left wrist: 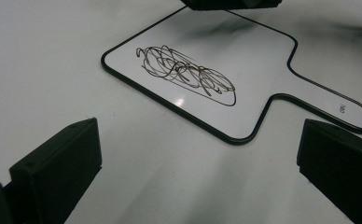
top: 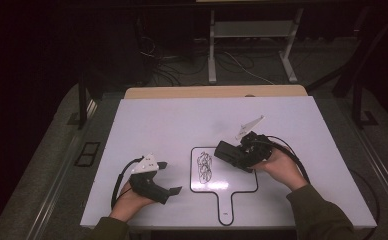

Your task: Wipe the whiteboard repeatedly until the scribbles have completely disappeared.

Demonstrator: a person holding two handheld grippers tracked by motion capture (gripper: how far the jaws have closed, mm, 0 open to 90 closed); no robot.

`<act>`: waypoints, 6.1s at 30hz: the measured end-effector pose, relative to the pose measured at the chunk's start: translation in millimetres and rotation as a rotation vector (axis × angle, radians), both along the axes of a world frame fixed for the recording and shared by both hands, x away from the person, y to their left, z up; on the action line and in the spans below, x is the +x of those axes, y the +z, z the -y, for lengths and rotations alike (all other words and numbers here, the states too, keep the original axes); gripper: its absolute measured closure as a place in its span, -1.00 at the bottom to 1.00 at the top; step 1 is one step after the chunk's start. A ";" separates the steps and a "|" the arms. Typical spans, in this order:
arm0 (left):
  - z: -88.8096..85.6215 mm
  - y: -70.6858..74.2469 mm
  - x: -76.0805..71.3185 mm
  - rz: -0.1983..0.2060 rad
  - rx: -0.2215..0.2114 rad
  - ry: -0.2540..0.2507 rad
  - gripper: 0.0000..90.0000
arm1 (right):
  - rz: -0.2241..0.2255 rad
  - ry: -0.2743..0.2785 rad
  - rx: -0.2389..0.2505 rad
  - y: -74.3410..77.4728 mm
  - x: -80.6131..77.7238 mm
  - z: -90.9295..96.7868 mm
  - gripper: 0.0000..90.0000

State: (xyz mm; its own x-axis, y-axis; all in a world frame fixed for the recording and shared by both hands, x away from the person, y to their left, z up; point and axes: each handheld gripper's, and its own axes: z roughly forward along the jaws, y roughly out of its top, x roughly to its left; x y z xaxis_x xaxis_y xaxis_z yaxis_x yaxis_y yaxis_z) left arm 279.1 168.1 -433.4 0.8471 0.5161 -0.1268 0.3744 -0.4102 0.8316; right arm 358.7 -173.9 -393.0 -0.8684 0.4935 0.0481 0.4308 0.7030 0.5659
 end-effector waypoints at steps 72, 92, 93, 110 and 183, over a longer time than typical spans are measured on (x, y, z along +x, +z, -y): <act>1.5 -0.8 -1.3 -0.002 0.009 -0.007 -1.00 | -0.009 0.240 -0.141 -27.4 -14.4 -96.7 -0.15; 2.1 -0.5 -1.4 -0.001 0.011 -0.008 -1.00 | -0.007 0.230 -0.136 -27.6 -9.1 -99.4 -0.15; 2.3 -0.6 -1.4 -0.001 0.010 -0.008 -1.00 | -0.005 0.225 -0.138 -27.6 -7.6 -98.9 -0.15; 2.8 -0.6 -1.7 -0.002 0.004 -0.010 -1.00 | -0.015 0.107 -0.137 -28.0 27.7 -86.9 -0.15; 2.3 0.0 -1.7 -0.001 0.006 -0.016 -1.00 | -0.008 0.140 -0.193 -26.0 25.8 -118.7 -0.15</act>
State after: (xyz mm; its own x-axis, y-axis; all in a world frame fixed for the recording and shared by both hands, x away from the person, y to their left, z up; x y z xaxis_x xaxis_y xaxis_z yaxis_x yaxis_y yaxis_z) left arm 277.5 165.8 -433.4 0.8550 0.5035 -0.1246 0.3688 -0.4213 0.8285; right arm 384.5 -55.2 -419.0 -0.9288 0.3695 -0.0282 0.3258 0.8507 0.4126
